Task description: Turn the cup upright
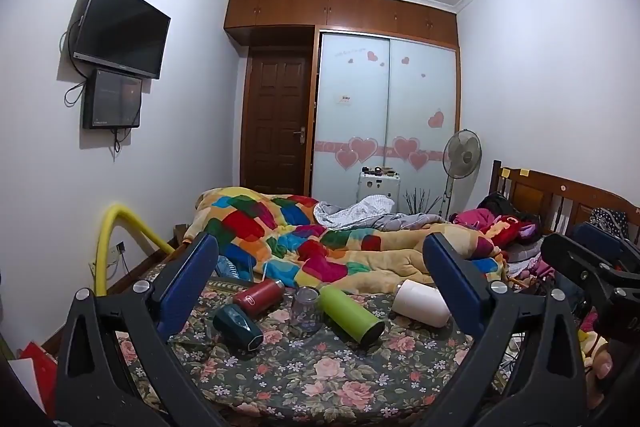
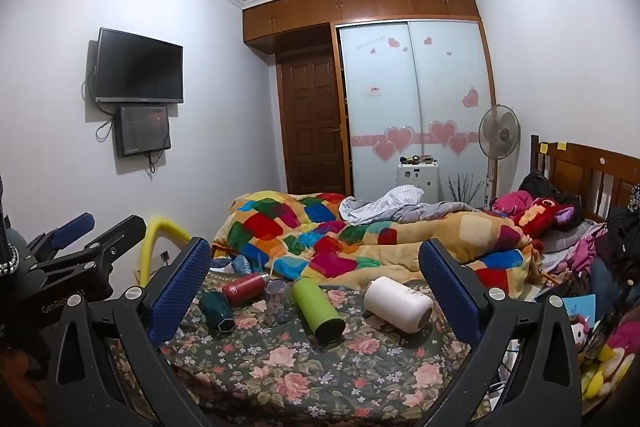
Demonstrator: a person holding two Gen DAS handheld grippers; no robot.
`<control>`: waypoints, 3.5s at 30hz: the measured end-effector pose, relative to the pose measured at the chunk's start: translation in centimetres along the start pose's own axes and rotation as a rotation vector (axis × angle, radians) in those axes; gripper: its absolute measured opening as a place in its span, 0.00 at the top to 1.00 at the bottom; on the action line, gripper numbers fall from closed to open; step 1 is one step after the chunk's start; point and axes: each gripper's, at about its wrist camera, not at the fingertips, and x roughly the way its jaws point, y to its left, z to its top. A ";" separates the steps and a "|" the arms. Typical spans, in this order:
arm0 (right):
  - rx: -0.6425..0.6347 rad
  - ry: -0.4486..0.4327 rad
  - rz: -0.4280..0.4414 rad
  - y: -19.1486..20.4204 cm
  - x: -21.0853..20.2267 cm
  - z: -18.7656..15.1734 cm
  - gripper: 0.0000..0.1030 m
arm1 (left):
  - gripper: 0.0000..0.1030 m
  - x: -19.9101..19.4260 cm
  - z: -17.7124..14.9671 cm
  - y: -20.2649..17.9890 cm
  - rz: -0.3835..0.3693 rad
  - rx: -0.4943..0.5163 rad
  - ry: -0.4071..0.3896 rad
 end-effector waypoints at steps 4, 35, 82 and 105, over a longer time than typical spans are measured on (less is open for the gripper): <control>0.001 0.001 -0.001 0.1 0.1 0.0 0.00 | 0.00 0.2 -0.2 -0.1 0.004 0.003 -0.005; 0.000 0.007 0.001 0.5 0.5 -0.1 0.00 | 0.00 0.1 -0.3 0.2 0.007 -0.007 -0.002; 0.001 0.389 -0.010 -2.6 14.6 -5.7 0.00 | 0.00 13.7 -7.8 6.3 0.104 -0.154 0.331; -0.274 0.993 0.211 -0.3 36.9 -15.3 0.19 | 0.00 21.7 -14.6 6.9 0.158 -0.124 0.547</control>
